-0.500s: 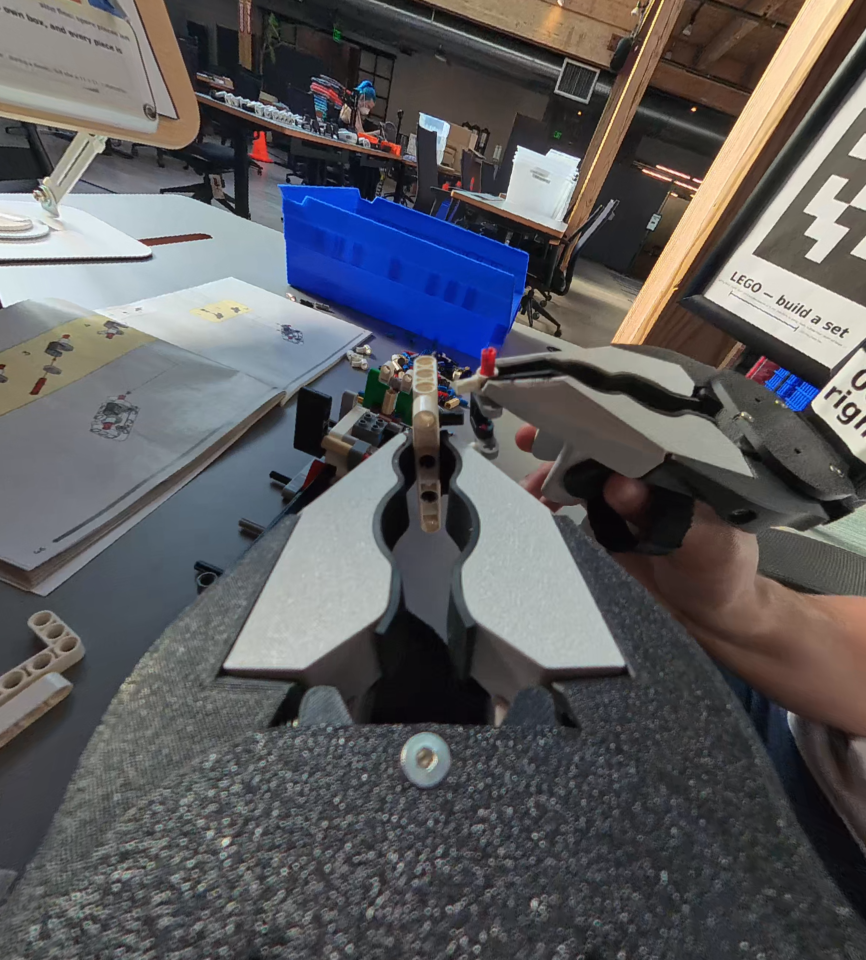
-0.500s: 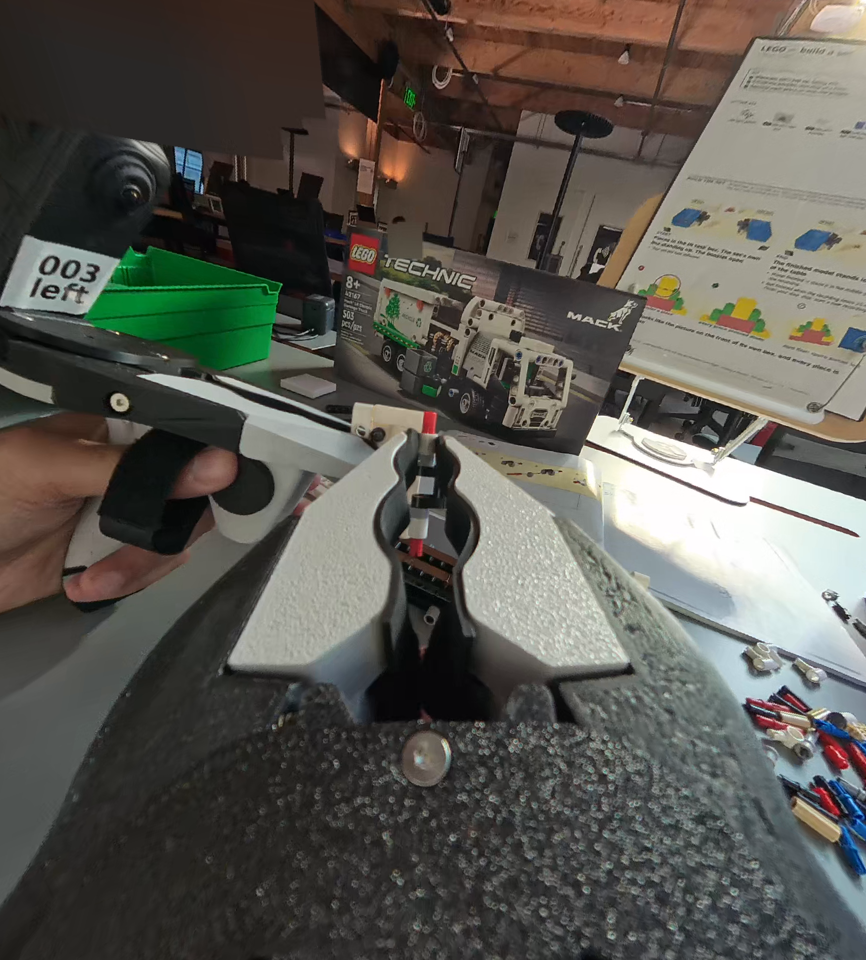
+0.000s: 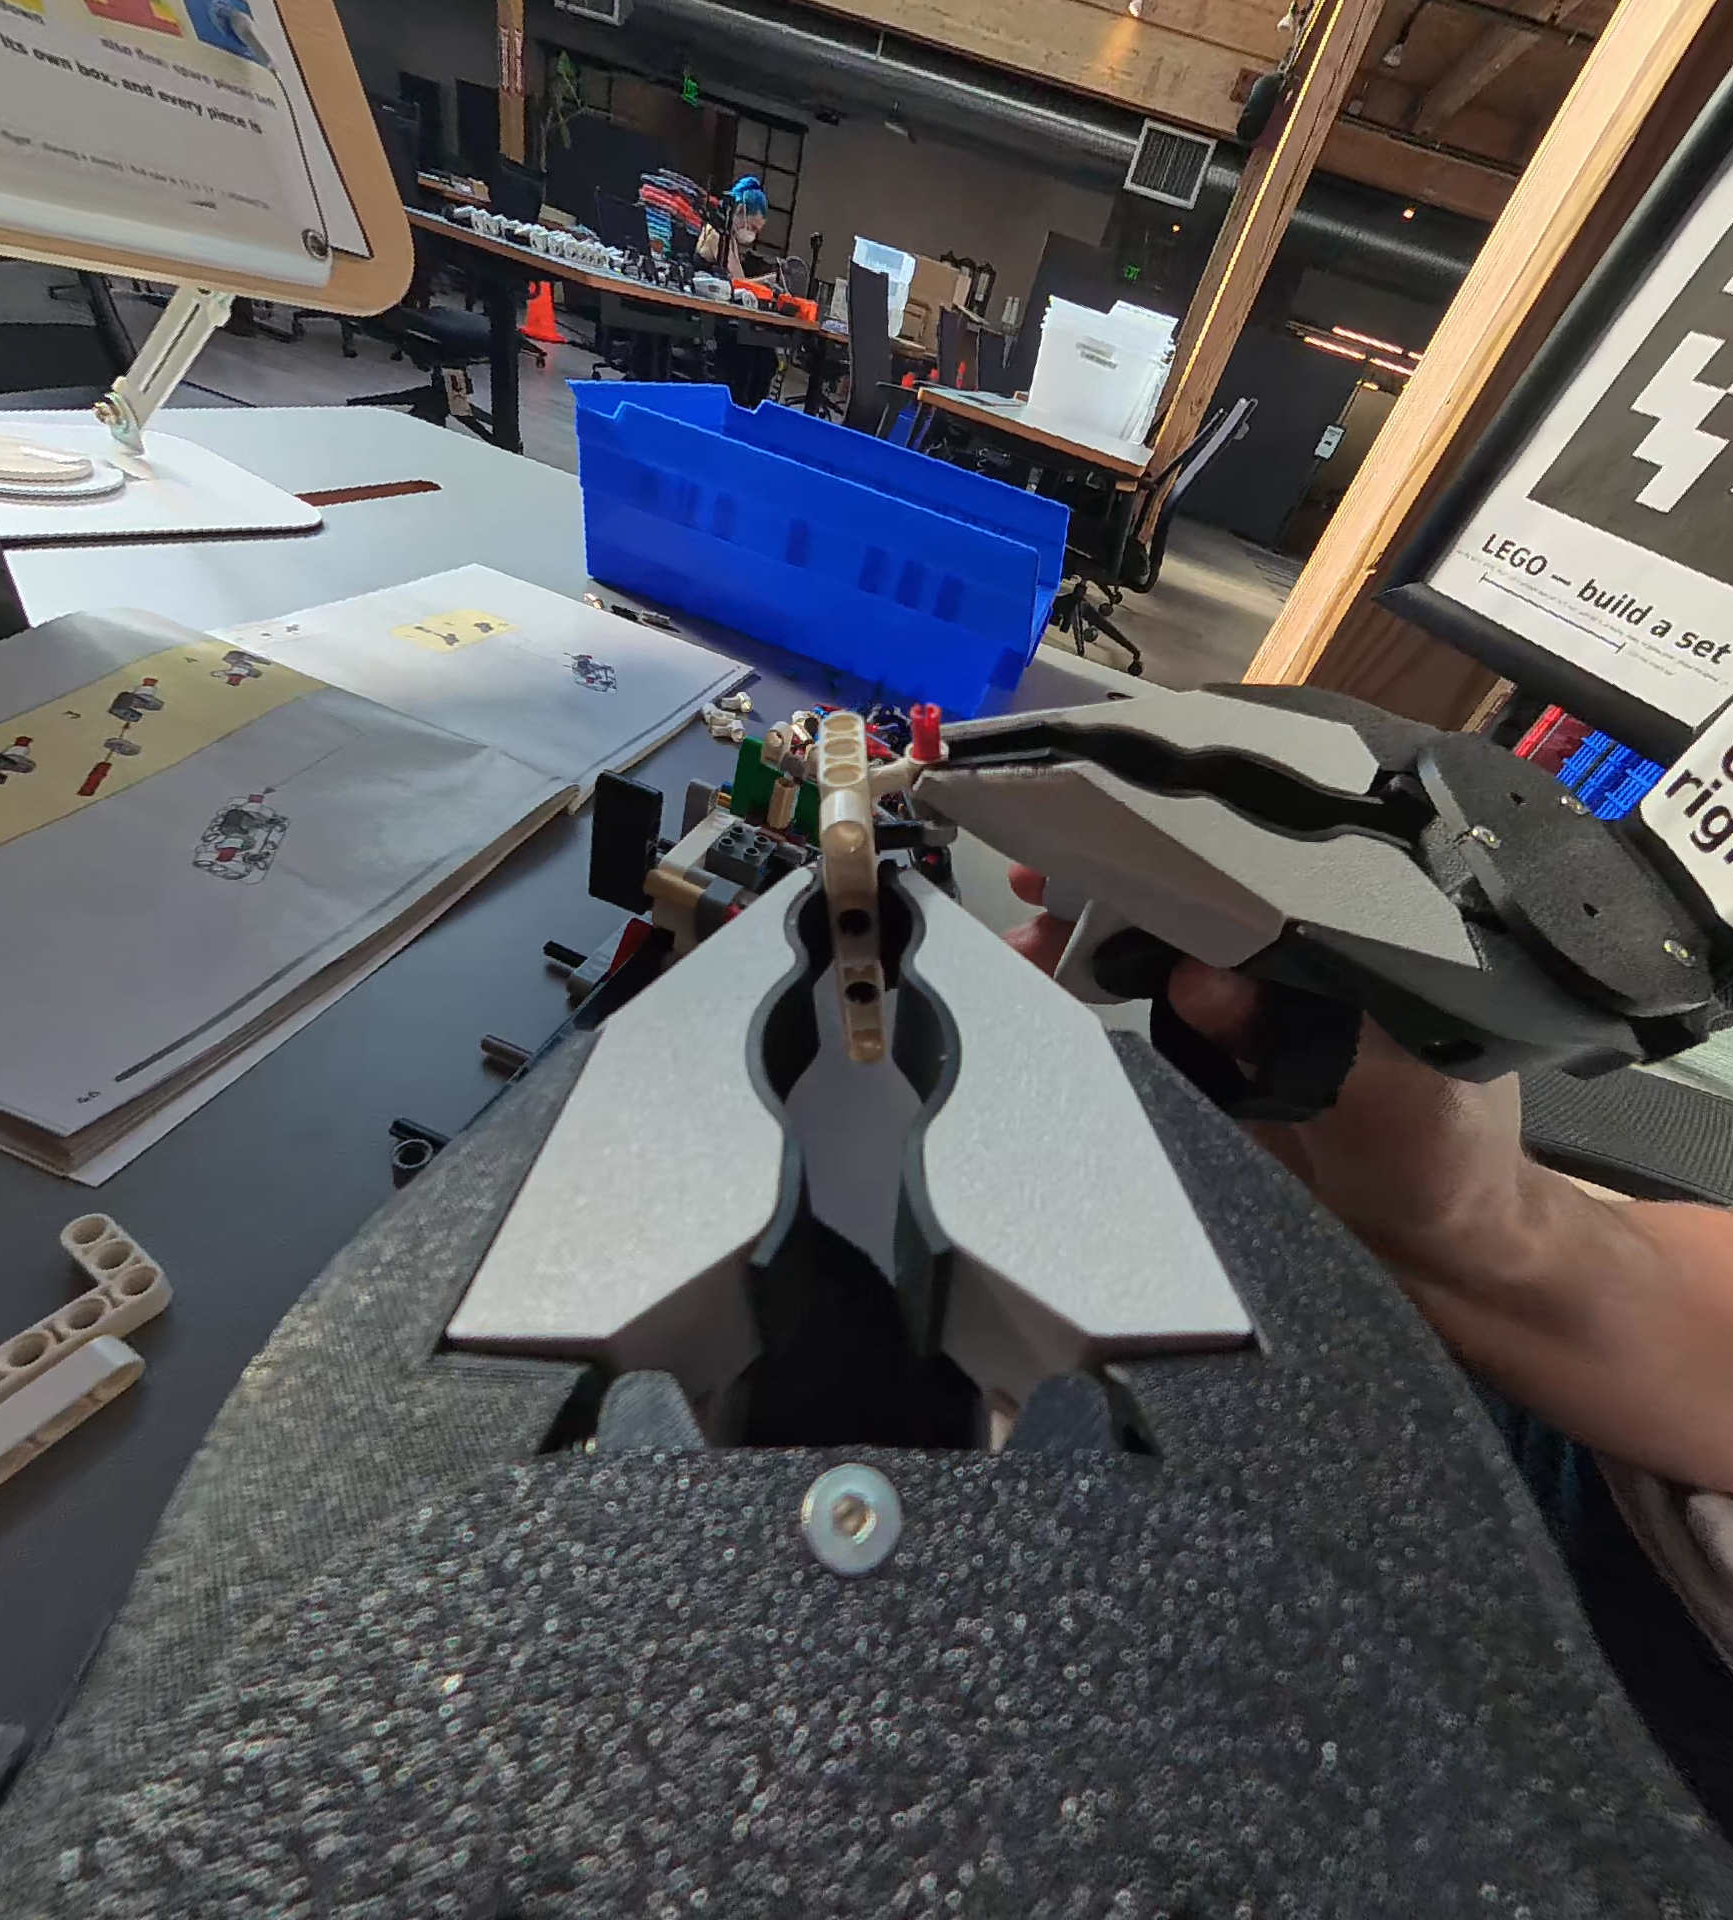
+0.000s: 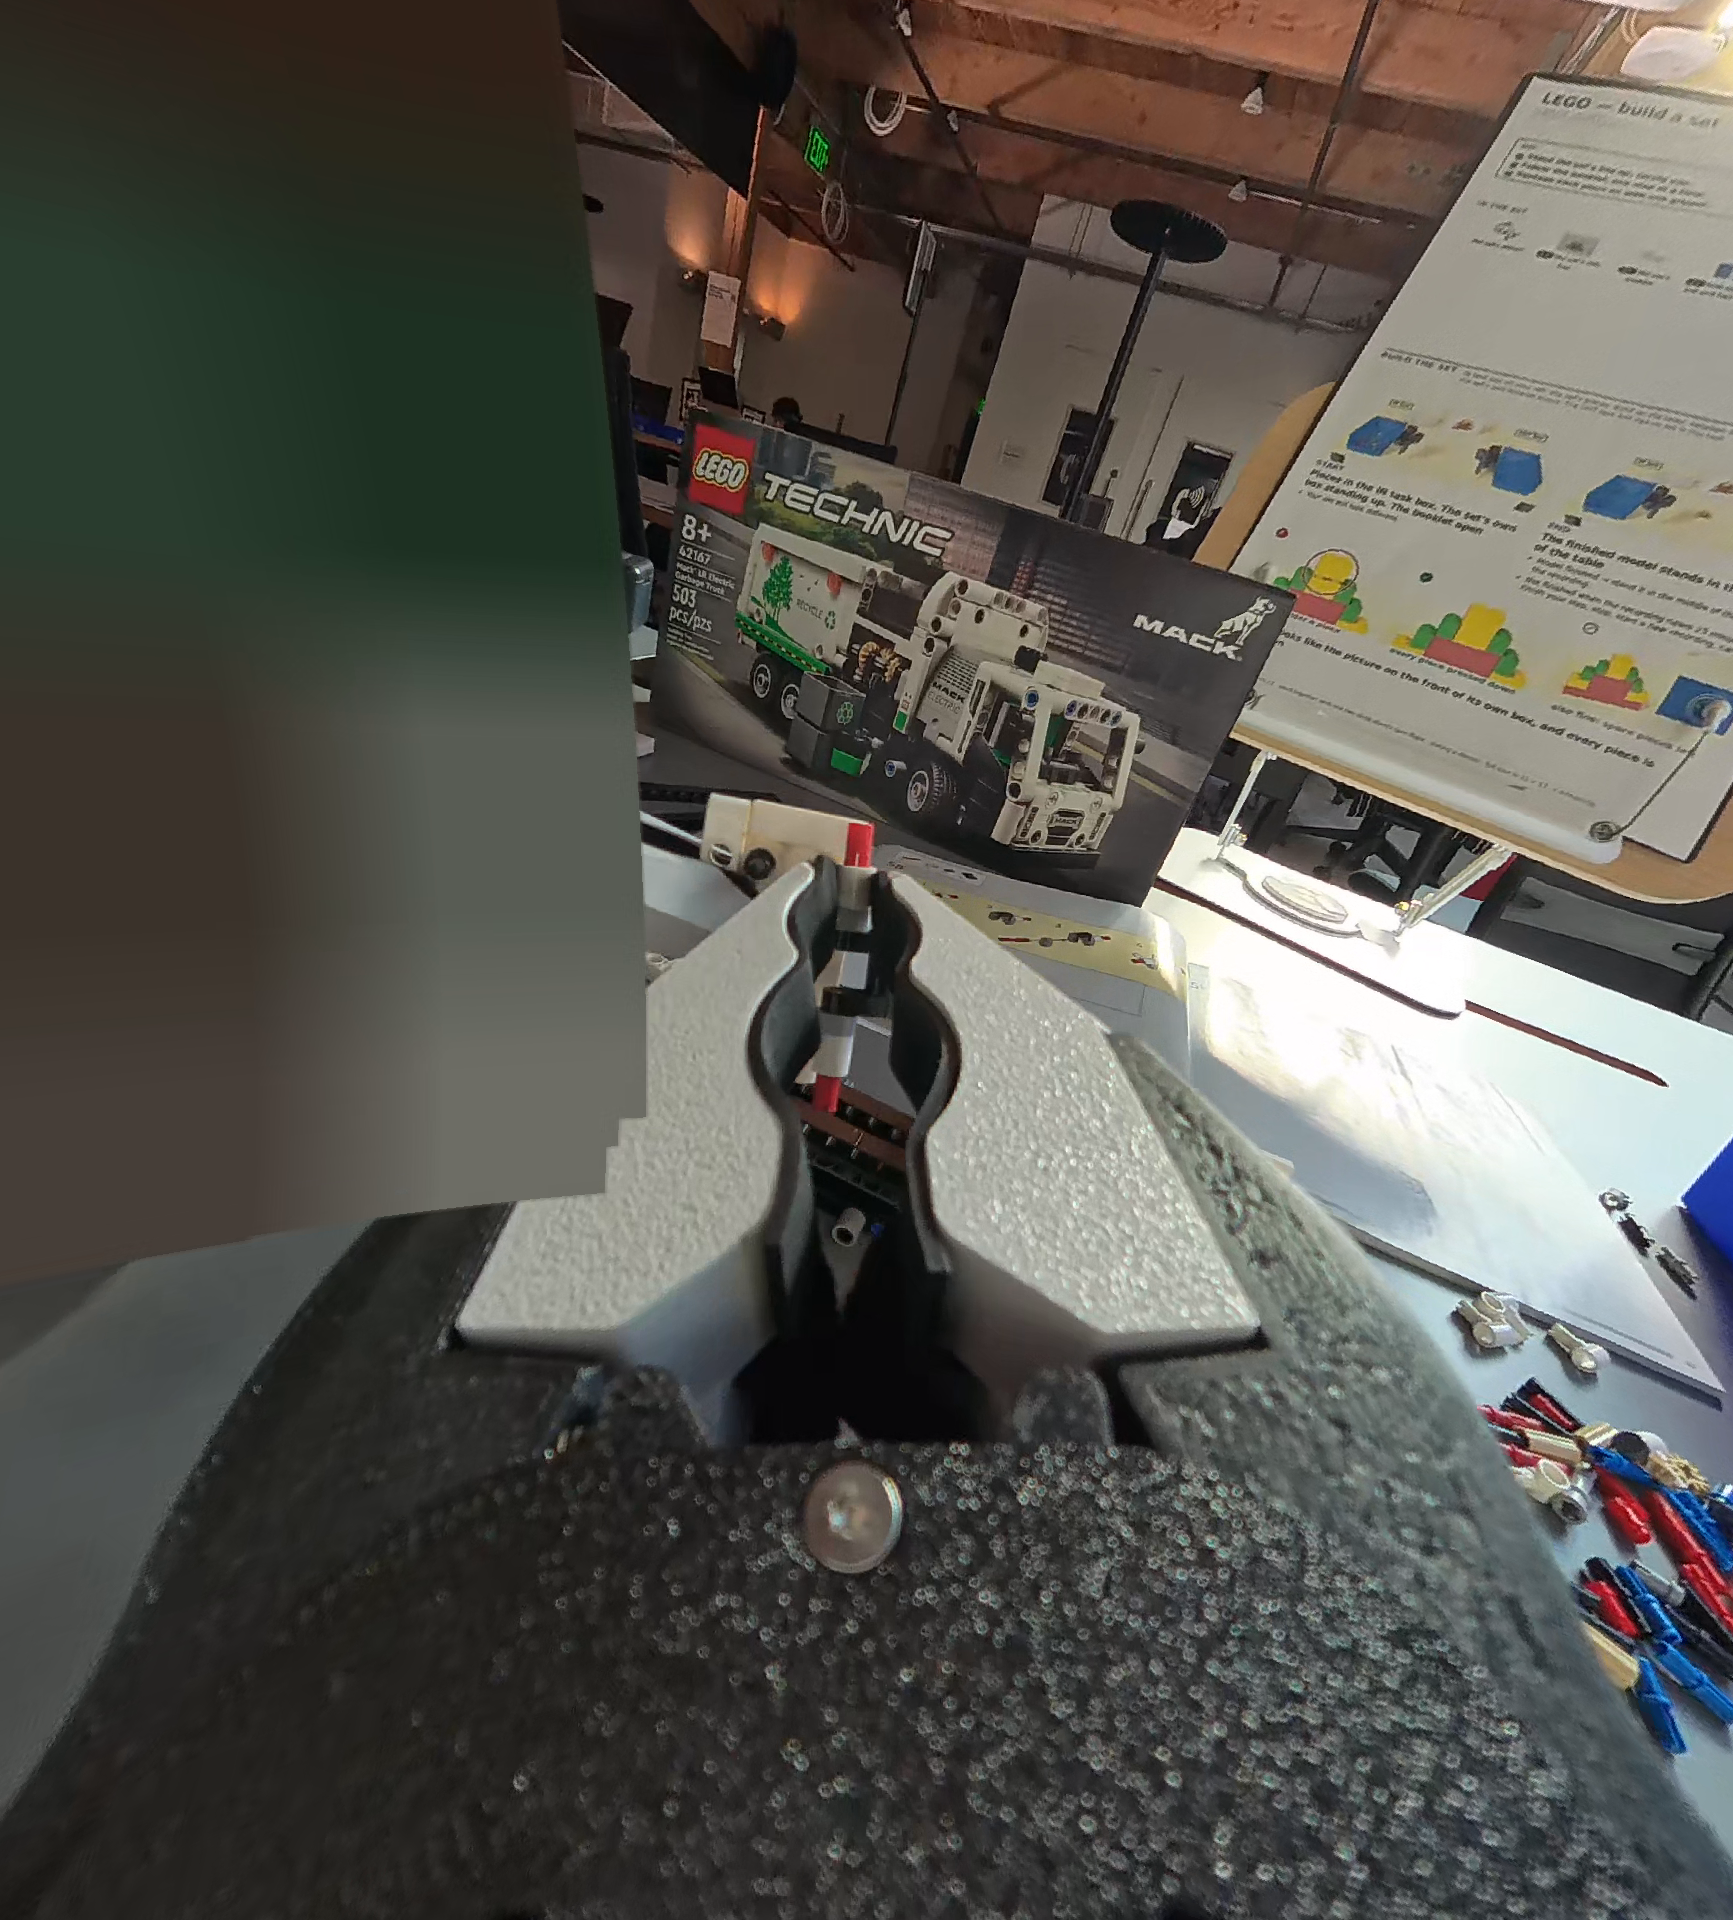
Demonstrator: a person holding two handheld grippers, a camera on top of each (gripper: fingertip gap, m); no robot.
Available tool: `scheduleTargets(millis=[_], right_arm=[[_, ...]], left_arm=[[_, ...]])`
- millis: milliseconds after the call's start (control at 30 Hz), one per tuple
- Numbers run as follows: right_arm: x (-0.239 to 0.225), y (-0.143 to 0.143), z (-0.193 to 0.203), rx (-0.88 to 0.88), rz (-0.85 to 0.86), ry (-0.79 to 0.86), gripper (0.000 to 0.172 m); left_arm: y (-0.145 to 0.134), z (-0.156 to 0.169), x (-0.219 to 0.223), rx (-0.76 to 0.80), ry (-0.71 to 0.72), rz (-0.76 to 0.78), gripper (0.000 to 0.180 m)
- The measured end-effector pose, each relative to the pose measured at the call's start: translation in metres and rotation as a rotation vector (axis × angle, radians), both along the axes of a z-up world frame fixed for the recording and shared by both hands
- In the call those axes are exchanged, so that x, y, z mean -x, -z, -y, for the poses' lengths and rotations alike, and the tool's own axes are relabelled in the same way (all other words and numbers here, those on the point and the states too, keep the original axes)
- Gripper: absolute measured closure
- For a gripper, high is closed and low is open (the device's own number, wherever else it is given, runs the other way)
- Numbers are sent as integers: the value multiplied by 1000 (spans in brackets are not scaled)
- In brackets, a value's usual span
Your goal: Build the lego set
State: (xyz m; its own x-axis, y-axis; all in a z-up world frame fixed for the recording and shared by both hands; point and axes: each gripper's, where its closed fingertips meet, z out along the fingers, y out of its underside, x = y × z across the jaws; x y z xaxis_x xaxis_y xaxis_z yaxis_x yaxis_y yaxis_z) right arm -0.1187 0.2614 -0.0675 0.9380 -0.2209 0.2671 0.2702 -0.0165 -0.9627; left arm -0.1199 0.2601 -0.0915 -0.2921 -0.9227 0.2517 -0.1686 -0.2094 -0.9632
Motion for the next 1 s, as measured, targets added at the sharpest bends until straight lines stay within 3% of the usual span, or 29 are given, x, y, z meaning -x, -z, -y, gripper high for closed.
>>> scheduleTargets(millis=[533, 767, 867, 1000], right_arm=[[-2, 10, -2, 83, 149, 69, 167], [-2, 11, -2, 67, 35, 17, 167], [-3, 11, -2, 56, -23, 0, 167], [-2, 5, -1, 28, 27, 13, 167]], left_arm=[[10, -1, -2, -3, 2, -74, 174], [12, -4, -2, -144, -54, -63, 174], [12, -3, -3, -140, -62, -62, 174], [8, -1, -2, -92, -54, -57, 174]])
